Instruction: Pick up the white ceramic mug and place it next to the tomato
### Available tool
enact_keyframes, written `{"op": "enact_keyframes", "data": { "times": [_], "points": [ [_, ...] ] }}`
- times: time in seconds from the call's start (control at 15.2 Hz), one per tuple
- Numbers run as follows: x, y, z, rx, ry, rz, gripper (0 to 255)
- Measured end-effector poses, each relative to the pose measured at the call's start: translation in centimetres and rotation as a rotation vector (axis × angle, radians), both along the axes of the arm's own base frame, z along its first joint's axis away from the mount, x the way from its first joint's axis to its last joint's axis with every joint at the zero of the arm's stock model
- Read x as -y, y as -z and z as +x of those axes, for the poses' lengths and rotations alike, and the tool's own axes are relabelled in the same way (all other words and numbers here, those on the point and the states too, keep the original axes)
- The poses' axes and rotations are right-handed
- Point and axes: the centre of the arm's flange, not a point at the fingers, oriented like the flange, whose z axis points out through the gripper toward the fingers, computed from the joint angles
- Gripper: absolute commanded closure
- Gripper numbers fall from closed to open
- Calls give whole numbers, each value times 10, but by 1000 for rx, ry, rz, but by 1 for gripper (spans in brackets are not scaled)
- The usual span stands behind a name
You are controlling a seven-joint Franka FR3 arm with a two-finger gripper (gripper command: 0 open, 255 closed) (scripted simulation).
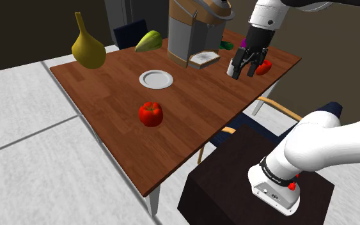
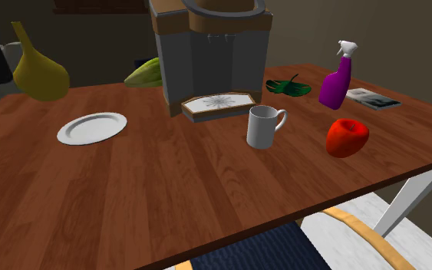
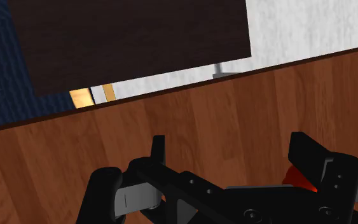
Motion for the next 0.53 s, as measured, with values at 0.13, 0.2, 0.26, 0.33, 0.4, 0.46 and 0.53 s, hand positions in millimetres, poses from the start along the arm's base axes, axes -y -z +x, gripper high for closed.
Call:
{"op": "enact_keyframes", "data": {
  "times": [0.13,0.2,0.26,0.33,0.4,0.46,0.53],
  "points": [
    [5,2,1,0,-5,-2,0],
    [13,5,4,-1,-13,-6,0],
    [21,10,10,-3,-22,-9,0],
    [30,16,14,-4,-32,-14,0],
    [40,19,18,-4,-43,-19,0],
    [53,24,25,-6,-53,-23,0],
    [63,28,27,-7,-64,-28,0]
  ]
}}
